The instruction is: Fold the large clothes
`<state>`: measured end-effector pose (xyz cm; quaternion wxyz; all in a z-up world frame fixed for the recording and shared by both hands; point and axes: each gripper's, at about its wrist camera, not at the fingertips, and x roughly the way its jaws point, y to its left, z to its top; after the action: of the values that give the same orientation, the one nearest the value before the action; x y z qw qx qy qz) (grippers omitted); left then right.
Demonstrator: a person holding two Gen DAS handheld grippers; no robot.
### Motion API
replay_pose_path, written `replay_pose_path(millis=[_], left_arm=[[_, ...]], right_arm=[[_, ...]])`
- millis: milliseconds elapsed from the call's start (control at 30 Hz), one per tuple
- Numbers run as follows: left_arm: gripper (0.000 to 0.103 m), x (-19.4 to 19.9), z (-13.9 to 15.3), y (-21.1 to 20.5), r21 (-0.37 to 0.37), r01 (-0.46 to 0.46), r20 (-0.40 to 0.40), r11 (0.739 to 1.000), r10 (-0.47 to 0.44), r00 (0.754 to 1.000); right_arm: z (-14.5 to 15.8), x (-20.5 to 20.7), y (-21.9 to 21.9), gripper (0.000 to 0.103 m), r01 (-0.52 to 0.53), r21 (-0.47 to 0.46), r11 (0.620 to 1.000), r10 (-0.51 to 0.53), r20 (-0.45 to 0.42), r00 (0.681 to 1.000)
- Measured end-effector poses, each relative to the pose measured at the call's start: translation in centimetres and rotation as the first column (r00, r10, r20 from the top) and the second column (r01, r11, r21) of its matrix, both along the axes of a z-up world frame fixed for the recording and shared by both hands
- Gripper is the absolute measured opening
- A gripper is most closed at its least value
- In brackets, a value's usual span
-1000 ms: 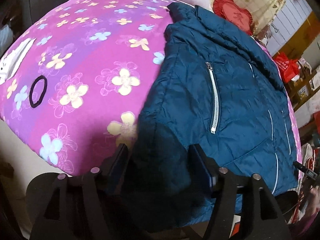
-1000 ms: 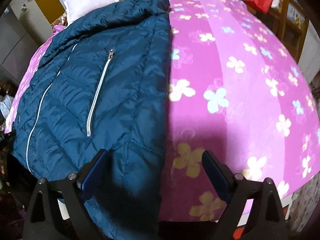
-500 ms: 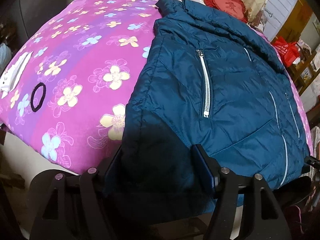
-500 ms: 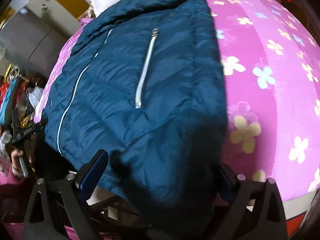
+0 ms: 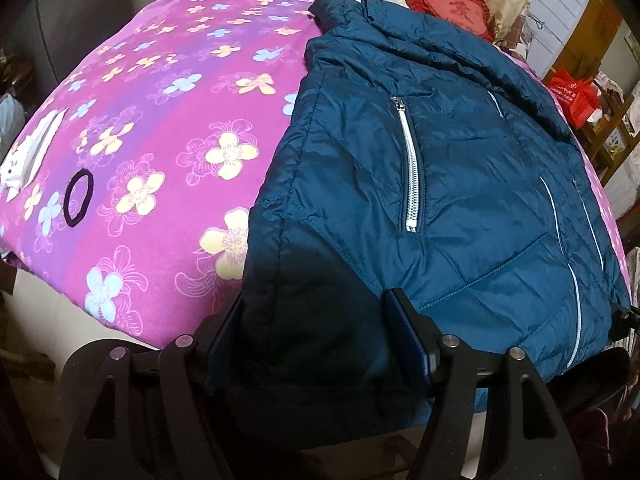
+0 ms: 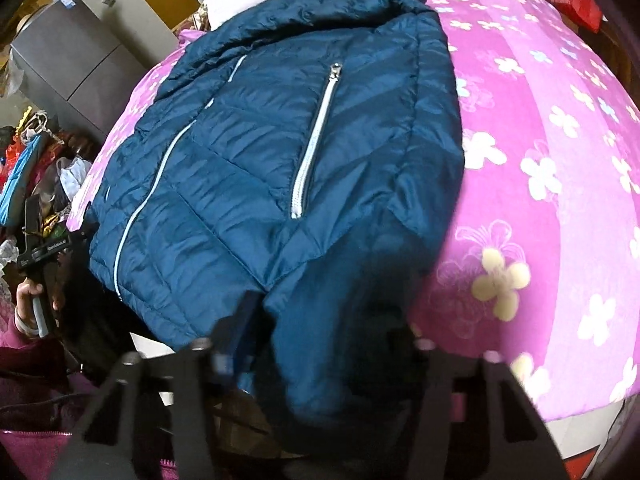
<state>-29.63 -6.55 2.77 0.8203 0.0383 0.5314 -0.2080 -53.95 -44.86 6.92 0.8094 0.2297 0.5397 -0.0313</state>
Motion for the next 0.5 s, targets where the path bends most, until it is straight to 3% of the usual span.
replay_pose_path(millis=[267, 300, 433, 500], left_arm=[[0.048, -0.1, 0.0, -0.4, 0.022, 0.005, 0.002, 1.0, -0.005, 1.0], [0.044, -0.1, 0.1, -0.4, 0.015, 0.011, 0.001, 1.0, -0.011, 1.0], [0.008, -0.6, 1.0, -0.7, 0.008, 0.036, 0.024, 0.999, -0.036, 0.999], [0.001, -0.8, 2.2, -0.9, 0.008, 0.046, 0.061, 0.999, -0.046, 0.997]], right_arm=[[-0.4, 0.2, 0.4, 0.05, -0.011, -0.009, 1.0, 0.011, 0.022, 1.0], [-0.3, 0.2, 0.3, 0.047, -0.01, -0.008, 1.0, 0.01, 0.027, 1.0], [0.8, 0.2, -0.1, 0.032, 0.001, 0.005, 1.0, -0.001, 0.075, 0.997], [1.7, 0.4, -0.3, 0.03, 0.0, 0.003, 1.0, 0.0, 0.098, 0.995]])
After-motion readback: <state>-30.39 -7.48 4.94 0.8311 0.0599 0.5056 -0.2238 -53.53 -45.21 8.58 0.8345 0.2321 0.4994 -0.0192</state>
